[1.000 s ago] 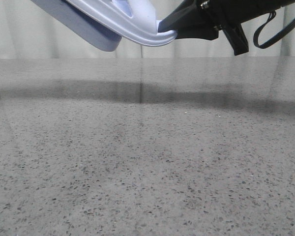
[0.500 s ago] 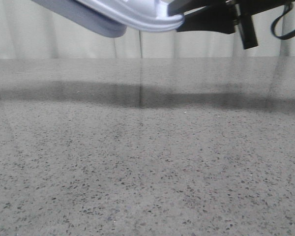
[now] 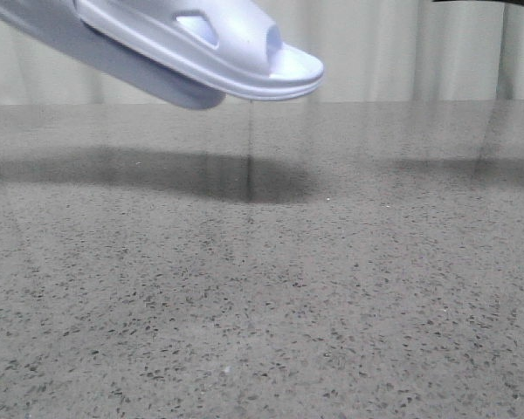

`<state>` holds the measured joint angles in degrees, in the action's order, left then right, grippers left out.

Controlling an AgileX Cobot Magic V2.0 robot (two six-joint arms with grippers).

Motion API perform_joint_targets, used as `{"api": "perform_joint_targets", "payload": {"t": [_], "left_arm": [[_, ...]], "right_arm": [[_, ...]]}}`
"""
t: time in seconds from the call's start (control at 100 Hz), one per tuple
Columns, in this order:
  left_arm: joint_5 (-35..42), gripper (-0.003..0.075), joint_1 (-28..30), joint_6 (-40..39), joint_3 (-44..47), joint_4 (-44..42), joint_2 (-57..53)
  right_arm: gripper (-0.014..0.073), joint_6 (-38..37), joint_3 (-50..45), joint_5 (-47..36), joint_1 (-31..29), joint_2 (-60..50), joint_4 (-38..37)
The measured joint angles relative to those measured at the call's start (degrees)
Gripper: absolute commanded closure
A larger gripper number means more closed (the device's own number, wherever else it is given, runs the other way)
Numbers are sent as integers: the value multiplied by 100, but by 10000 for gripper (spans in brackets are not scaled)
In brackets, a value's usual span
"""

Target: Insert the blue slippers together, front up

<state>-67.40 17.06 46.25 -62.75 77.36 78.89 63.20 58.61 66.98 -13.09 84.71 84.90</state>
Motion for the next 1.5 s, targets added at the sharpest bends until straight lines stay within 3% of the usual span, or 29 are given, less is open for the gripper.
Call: {"api": "perform_joint_targets", "payload": {"t": [0.33,0.56,0.92,1.03,1.24,1.5], "left_arm": [[334,705,0,1291,1194,871,549],[1037,705,-163,1741,1274,706,883],[1600,697,-388,1803,1274,75,1134],[1638,631,-388,1888,1274,-111,1134],[1687,426,-388,2137,1260,-337,1134],[1662,400,-229,2163,858,-756,866]], "right_arm": [[421,-97,8,98,-47,-220,-313],[421,-118,8,98,-47,-220,-457],[421,-141,8,107,-47,-220,-619],[421,-141,8,110,-47,-220,-630],[421,-141,8,110,-47,-220,-701],[421,-184,8,119,-47,-220,-822]]}}
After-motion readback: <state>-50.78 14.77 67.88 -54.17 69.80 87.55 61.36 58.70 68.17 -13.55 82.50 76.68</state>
